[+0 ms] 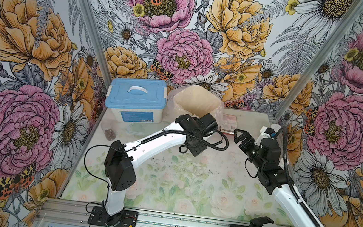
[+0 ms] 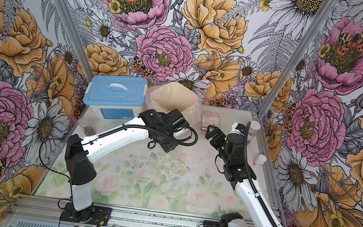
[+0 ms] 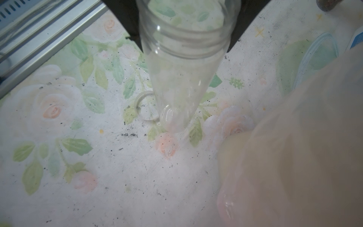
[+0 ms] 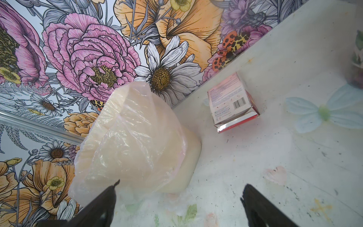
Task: Empty the moldy dried flower tea in the jars
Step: Place the jar at the center of the board.
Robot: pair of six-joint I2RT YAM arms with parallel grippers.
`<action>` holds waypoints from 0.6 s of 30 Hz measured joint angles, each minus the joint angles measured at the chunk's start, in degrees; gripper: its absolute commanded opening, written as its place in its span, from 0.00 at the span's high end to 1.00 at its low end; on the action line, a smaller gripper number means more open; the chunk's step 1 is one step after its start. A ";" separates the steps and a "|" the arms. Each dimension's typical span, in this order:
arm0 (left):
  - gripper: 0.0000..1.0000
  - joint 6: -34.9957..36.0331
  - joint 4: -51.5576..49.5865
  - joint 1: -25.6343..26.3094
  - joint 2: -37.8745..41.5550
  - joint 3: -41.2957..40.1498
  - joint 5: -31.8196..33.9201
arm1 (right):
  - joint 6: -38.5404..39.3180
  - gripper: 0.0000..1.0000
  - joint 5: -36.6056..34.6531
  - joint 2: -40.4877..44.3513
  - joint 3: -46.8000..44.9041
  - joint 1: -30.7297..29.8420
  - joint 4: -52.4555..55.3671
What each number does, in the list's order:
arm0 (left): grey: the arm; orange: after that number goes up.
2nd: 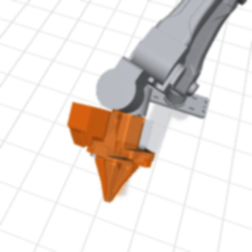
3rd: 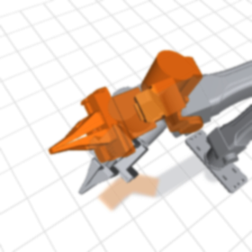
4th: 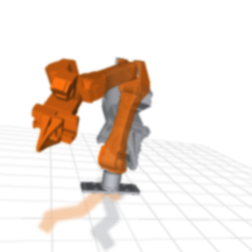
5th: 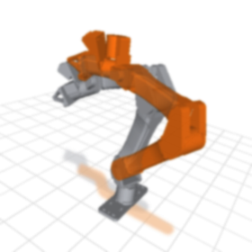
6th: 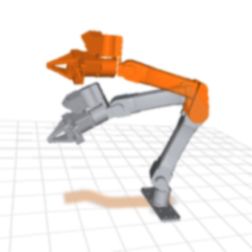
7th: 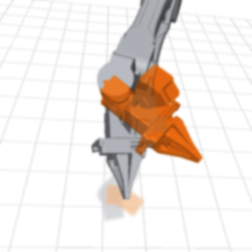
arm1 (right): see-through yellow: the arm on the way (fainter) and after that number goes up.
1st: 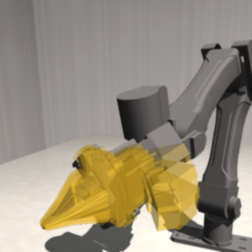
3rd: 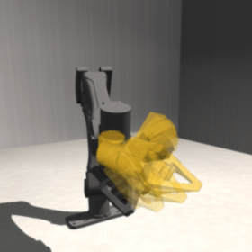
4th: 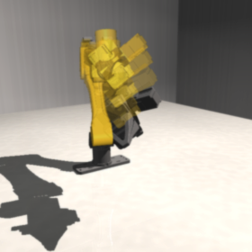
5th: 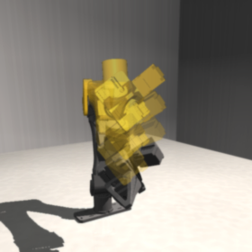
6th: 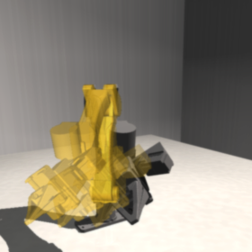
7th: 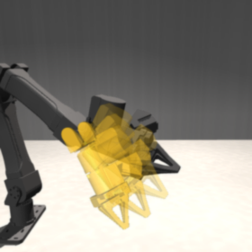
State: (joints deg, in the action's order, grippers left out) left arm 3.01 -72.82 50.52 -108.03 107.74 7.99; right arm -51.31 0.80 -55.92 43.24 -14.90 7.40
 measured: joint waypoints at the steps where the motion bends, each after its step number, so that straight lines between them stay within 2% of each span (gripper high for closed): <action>1: 0.62 0.24 -0.28 0.00 -0.55 0.31 0.00 | 0.00 0.01 0.11 0.00 0.00 0.11 0.11; 18: 0.56 3.02 -2.36 -0.02 -5.11 3.96 0.17 | 0.02 0.01 0.61 0.00 -0.07 0.37 0.13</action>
State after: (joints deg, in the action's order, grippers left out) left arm 6.02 -75.18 50.50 -113.14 111.70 8.16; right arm -51.29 1.41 -55.92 43.18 -14.52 7.53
